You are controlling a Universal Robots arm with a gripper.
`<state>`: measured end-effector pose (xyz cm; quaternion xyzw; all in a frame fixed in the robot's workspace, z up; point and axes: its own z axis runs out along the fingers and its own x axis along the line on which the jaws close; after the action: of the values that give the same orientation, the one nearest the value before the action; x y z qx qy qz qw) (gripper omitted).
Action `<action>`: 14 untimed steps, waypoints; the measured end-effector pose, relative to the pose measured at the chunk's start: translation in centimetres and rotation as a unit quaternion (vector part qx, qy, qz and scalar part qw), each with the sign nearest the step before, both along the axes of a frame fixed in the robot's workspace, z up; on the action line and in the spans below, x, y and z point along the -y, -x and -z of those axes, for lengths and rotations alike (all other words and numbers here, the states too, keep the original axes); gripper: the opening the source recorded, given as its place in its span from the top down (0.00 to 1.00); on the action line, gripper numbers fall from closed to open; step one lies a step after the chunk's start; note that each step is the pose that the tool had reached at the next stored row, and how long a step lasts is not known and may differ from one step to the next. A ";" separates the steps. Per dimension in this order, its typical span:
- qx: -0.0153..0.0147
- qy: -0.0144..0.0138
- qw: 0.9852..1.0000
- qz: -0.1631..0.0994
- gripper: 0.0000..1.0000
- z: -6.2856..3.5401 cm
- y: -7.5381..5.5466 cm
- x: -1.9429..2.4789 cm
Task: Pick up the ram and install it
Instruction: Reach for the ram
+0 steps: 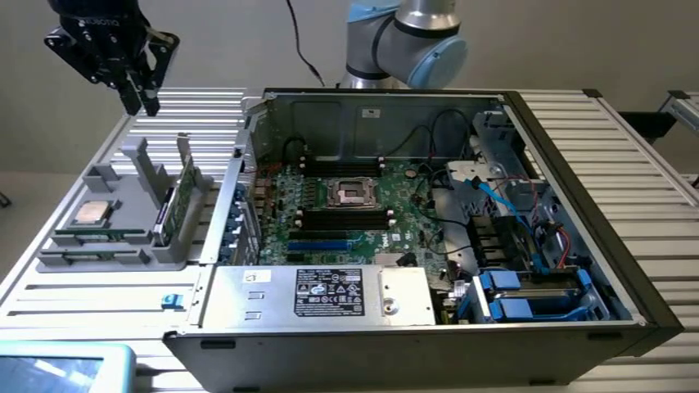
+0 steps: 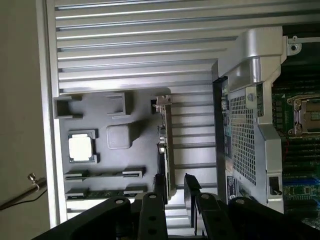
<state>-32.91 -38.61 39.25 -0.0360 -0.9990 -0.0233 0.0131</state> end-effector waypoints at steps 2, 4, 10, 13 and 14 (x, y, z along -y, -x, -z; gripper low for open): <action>-0.001 0.000 1.000 0.000 0.71 0.00 0.9 -0.03; -0.002 0.000 1.000 0.000 0.71 0.00 1.8 -0.06; -0.004 0.000 1.000 0.000 0.71 0.00 4.6 -0.14; -0.005 0.000 1.000 0.000 0.71 0.00 5.9 -0.19; -0.005 0.000 1.000 0.000 0.71 -0.01 6.4 -0.20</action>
<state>-39.29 -38.41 39.26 -0.0361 -0.9989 -0.0231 0.0181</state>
